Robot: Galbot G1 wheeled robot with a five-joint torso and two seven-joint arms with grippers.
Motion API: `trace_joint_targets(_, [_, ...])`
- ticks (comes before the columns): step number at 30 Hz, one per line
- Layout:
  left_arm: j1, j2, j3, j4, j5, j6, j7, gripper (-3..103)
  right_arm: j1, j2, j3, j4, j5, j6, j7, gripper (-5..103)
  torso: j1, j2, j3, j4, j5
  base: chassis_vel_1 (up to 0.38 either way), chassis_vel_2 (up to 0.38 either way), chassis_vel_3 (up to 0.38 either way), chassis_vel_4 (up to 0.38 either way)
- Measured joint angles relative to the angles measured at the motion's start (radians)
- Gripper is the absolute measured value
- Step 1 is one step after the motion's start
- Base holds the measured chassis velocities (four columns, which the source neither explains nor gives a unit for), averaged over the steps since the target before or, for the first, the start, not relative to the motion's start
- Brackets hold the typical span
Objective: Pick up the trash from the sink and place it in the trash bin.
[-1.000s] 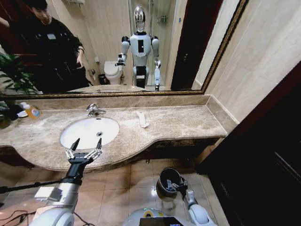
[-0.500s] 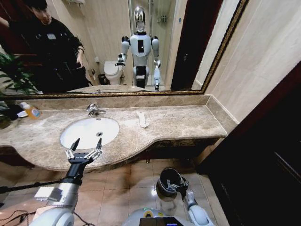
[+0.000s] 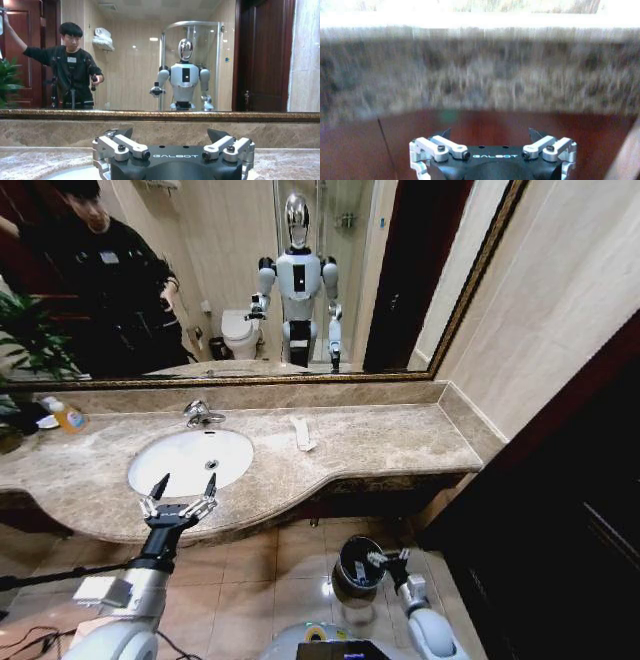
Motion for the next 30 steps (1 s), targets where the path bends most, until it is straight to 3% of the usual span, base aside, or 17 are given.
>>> trace_joint_targets(7, [0.0,0.0,0.0,0.0,0.0,0.0,0.0,100,-0.028,0.004,0.006,0.206,0.041,-0.052,0.0,100,0.0,0.0,0.0,0.0,-0.0003,0.0,0.0,0.0,0.0])
trace_joint_targets(14, [0.0,0.0,0.0,0.0,0.0,0.0,0.0,100,0.079,0.022,-0.024,0.308,0.065,-0.182,-0.002,100,0.0,0.0,0.0,0.0001,-0.0002,0.0,0.0,0.0,0.0])
trace_joint_targets(23, [0.0,0.0,0.0,0.0,0.0,0.0,0.0,100,0.247,0.048,-0.098,0.28,0.069,-0.3,-0.016,100,0.0,0.0,0.0,0.0,-0.0002,0.0,0.0,0.0,0.0])
trace_joint_targets(30, [0.0,0.0,0.0,0.0,0.0,0.0,0.0,100,0.419,0.063,-0.153,0.169,0.049,-0.346,-0.023,100,0.0,0.0,0.0,0.0001,-0.0001,0.0,0.0,0.0,0.0])
